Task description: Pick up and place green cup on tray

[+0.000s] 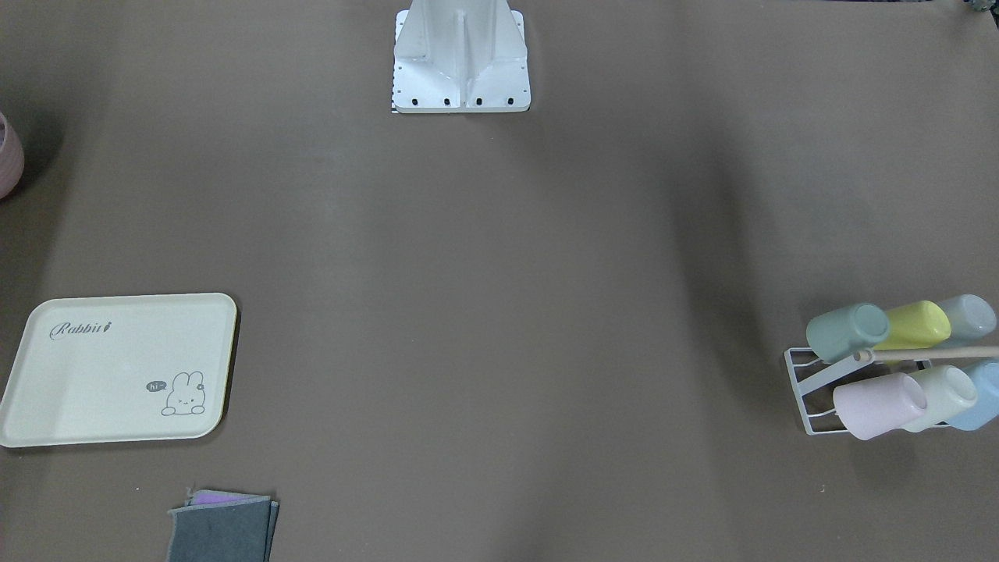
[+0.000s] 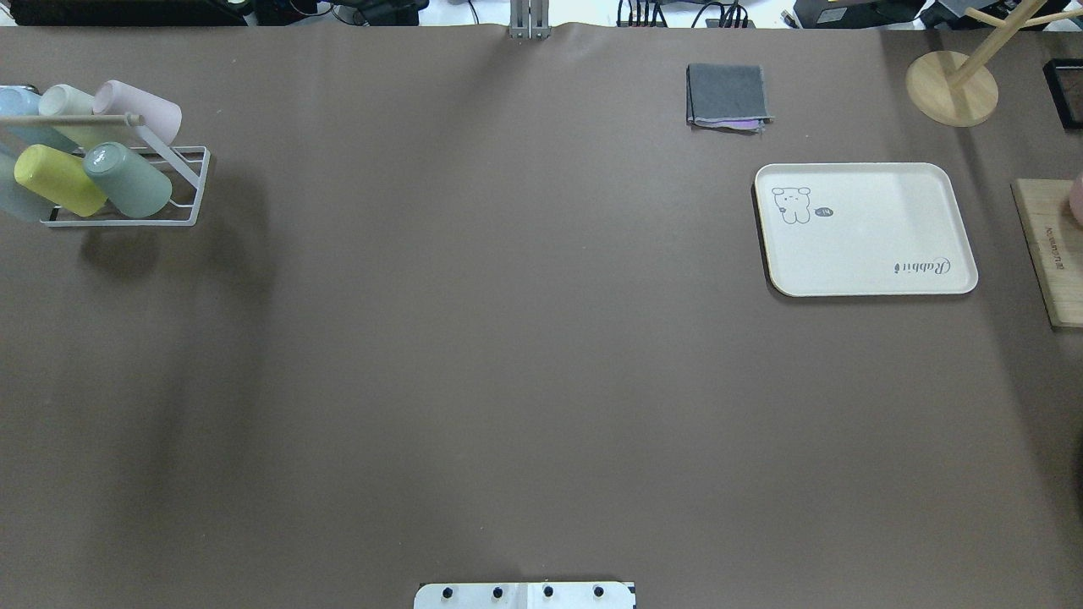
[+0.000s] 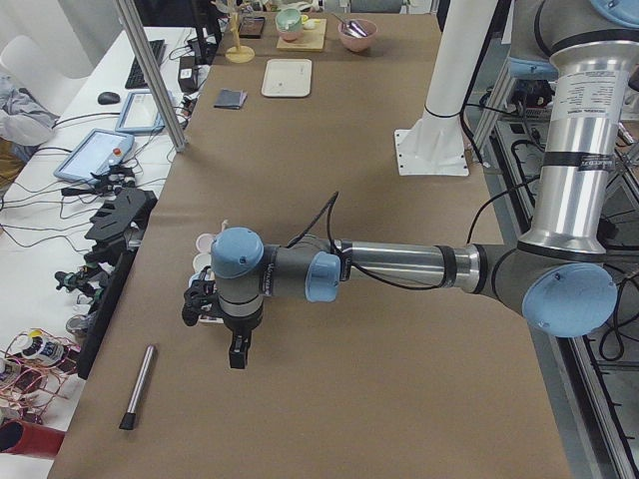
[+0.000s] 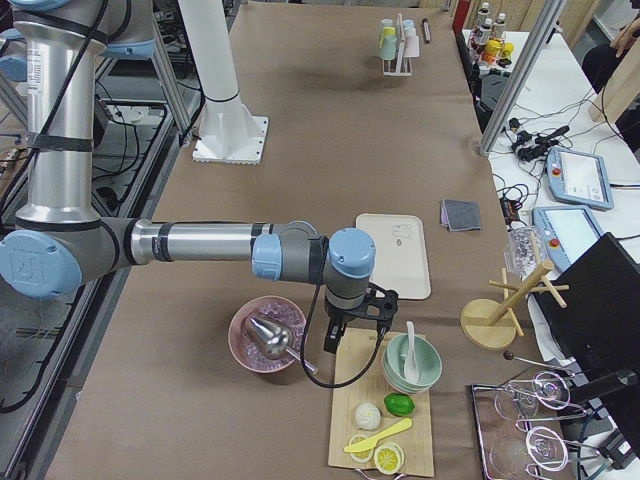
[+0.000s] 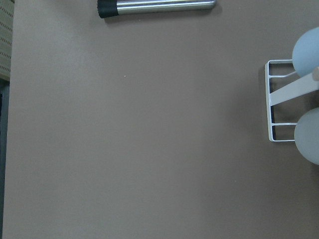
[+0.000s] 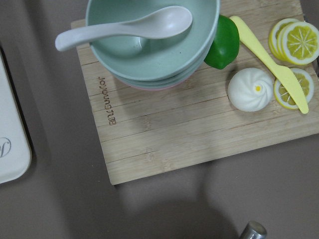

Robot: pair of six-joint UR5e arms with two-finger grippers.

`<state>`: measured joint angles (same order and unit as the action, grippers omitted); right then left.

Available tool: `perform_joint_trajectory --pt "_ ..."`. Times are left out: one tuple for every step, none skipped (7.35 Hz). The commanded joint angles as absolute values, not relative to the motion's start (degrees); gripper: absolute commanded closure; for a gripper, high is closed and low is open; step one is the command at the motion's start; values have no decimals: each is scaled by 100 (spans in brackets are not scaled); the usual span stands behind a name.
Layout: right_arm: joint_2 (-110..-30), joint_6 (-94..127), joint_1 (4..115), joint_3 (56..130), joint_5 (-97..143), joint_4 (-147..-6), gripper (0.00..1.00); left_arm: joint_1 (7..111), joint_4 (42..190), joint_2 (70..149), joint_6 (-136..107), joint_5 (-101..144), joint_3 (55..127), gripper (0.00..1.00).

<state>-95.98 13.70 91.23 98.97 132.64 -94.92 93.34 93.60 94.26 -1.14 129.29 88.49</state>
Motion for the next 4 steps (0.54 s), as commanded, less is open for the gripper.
perform_joint_trajectory --pt "-9606 1380 9123 9923 13315 -9492 0 9334 9369 9378 -114 12929 8850 2" --pt "-9589 1380 9123 9905 13324 -9483 0 9334 9360 9369 -114 12929 8833 2" --pt "-9598 1380 9123 9905 13316 -9483 0 9334 9360 9369 -114 12937 8702 2" --pt "-9598 1380 9123 9905 13315 -9483 0 9334 9360 9369 -114 12937 8771 2"
